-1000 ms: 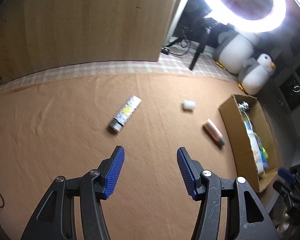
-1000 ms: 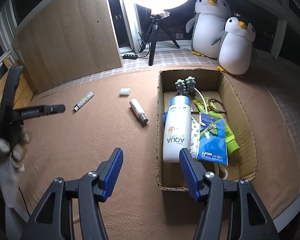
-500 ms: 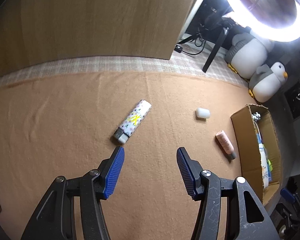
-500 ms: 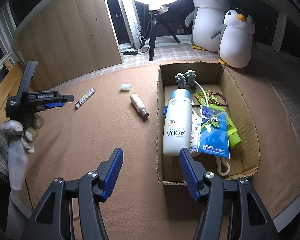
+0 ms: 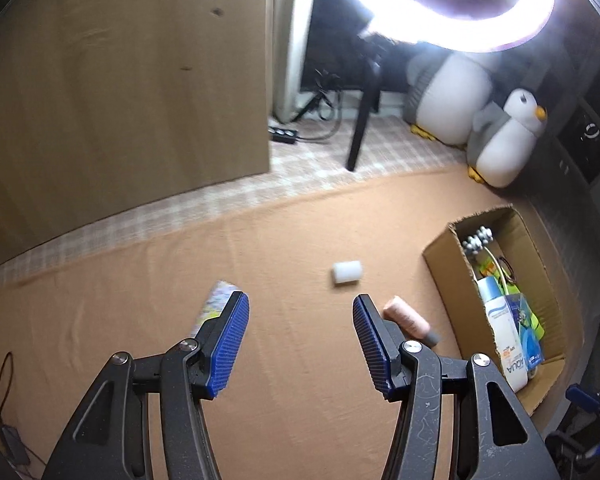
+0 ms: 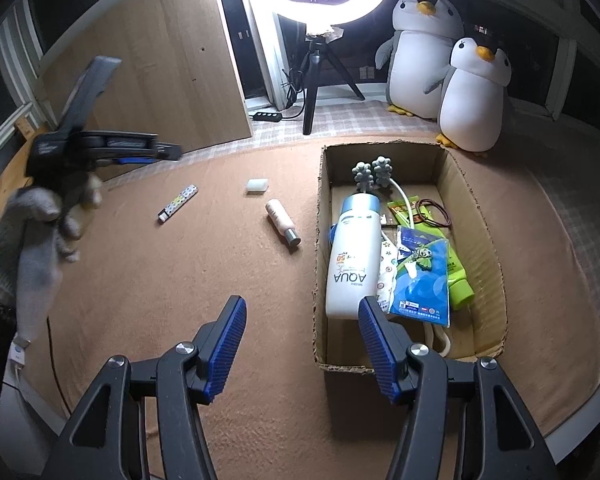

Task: Organize objects
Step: 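Move the left tool toward the white foam piece on the floor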

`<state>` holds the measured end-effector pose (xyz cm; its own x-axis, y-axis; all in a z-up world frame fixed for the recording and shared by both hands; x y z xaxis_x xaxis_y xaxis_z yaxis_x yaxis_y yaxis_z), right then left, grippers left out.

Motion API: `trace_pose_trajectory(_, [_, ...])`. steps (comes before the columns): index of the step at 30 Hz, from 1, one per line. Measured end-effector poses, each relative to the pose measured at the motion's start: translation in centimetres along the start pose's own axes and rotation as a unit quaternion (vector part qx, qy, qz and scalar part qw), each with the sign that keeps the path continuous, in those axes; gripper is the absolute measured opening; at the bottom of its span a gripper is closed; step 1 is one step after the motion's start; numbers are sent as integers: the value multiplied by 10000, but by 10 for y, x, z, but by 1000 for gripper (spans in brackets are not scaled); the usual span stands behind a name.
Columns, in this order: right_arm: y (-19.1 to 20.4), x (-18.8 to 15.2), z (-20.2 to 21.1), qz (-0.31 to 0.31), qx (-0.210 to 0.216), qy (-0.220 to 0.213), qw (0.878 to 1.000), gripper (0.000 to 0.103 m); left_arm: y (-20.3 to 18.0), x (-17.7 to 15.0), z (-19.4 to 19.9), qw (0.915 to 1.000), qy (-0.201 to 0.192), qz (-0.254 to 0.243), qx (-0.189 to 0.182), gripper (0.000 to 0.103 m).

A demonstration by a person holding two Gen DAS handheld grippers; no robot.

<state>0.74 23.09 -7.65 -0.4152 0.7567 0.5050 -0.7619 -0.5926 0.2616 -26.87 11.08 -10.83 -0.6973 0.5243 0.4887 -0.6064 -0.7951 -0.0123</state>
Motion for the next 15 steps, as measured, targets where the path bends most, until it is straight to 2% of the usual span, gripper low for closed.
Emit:
trace_pose_trajectory(9, [-14,-8,2,-104,-19,65,9999,54,-30,8,-47,9997,159,79,-142,57])
trace_pose_trajectory(15, [-27,-15,2,-208,-51,153,9997,54,-34,10,-72,9992,252,267,-149,50])
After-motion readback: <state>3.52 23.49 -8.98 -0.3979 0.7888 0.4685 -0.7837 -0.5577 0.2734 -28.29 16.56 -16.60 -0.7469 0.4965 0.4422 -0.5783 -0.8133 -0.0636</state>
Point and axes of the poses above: each gripper's, at about its wrist camera, not at the fingertips, and z roughly against the way its jaws point, y to its left, x to its top, the point moved 4 cm from there along -z, roughly the way its jaws point, and after that the axes turned 12 degrees about -z, right-handed, at the moved point
